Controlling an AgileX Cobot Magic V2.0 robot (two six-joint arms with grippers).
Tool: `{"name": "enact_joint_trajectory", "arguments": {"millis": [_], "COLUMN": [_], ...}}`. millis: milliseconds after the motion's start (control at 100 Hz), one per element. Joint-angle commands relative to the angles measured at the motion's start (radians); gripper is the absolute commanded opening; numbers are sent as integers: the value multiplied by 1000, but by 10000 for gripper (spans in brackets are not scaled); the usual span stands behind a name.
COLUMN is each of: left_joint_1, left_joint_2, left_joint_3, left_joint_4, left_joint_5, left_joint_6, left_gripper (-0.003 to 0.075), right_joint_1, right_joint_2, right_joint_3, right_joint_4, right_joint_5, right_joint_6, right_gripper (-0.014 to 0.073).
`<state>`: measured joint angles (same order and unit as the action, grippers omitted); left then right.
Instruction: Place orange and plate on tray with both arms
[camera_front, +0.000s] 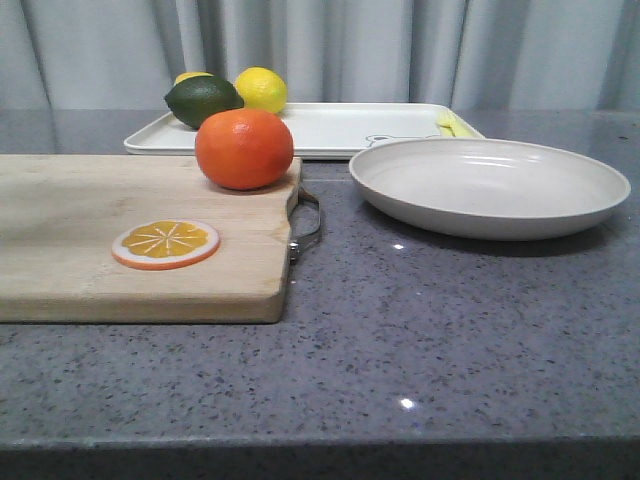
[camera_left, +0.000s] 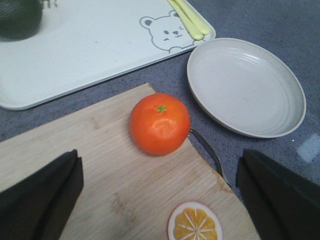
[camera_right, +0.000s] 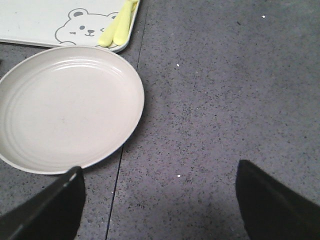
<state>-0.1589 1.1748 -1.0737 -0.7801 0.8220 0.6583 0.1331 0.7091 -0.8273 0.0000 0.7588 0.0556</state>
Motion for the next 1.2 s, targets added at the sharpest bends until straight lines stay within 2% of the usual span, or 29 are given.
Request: {"name": "enact_joint_trajectory", "arguments": {"millis": [0,160,430,560,810,1190], "left_joint_1": [-73,-153,-253,-288,-297,-297], "left_joint_2": [56,180,355,407,452,463], "left_joint_3": [-89,-196,-336,-360,-364,-364], "left_joint_4": [-12,14,229,250,333,334], "left_joint_5": [-77,-104,-129,-129,-149,-147], "left_joint_6": [3,-8,-130,-137,-187,-199], "left_gripper": [599,599,599,599,599,599], "right_joint_1": [-2,-2,-2,-2,-2,-2], "right_joint_2": [2,2,2,2,2,2], "right_joint_3": [-35,-35,-35,-35,-35,-34], "right_joint_4": [5,5,0,0,0,0], "right_joint_5": [-58,-58,-54,-54,-54,-55], "right_joint_6": [-6,-6,-6,-6,-6,-6], "right_gripper": [610,610,610,610,610,610]}}
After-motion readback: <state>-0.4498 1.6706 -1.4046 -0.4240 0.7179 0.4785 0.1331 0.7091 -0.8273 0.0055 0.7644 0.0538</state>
